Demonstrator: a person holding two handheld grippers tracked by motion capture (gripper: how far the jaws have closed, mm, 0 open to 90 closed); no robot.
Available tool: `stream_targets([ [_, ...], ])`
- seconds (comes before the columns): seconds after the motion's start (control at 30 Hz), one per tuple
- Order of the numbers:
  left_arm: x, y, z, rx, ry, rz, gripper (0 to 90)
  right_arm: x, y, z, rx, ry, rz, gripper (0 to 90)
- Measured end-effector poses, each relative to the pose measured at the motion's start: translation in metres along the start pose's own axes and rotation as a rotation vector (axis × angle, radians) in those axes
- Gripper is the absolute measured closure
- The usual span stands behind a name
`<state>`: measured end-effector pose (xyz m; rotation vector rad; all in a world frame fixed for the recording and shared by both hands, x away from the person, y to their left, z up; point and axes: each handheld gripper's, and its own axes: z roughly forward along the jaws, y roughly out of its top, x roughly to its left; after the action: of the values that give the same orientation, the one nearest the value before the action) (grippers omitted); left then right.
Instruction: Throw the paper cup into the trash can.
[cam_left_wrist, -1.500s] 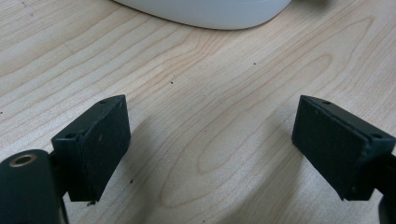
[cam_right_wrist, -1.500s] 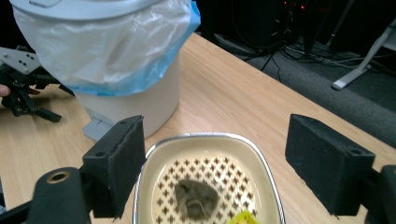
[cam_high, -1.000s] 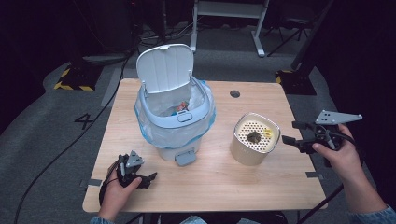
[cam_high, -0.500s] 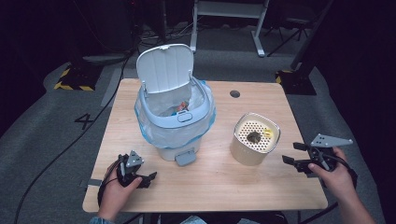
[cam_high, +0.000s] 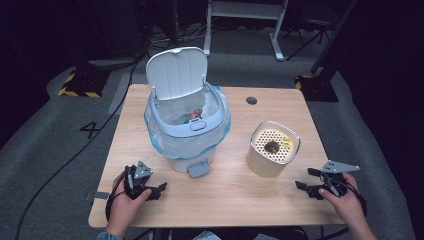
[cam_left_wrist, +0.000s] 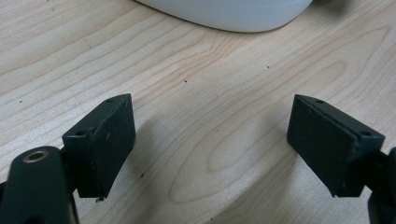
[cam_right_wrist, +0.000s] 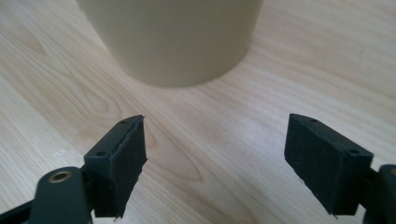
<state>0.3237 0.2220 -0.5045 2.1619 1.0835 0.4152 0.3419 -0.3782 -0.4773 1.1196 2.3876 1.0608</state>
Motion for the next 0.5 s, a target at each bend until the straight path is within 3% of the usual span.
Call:
stream_targets([
  [0.27, 0.001, 0.000, -0.001, 0.001, 0.004, 0.000, 18.2, 0.004, -0.014, 0.016, 0.028, -0.022, -0.039, 18.6],
  [0.5, 0.001, 0.001, -0.004, -0.009, -0.030, -0.013, 20.1, 0.003, -0.019, 0.020, -0.009, -0.030, -0.036, 15.2],
])
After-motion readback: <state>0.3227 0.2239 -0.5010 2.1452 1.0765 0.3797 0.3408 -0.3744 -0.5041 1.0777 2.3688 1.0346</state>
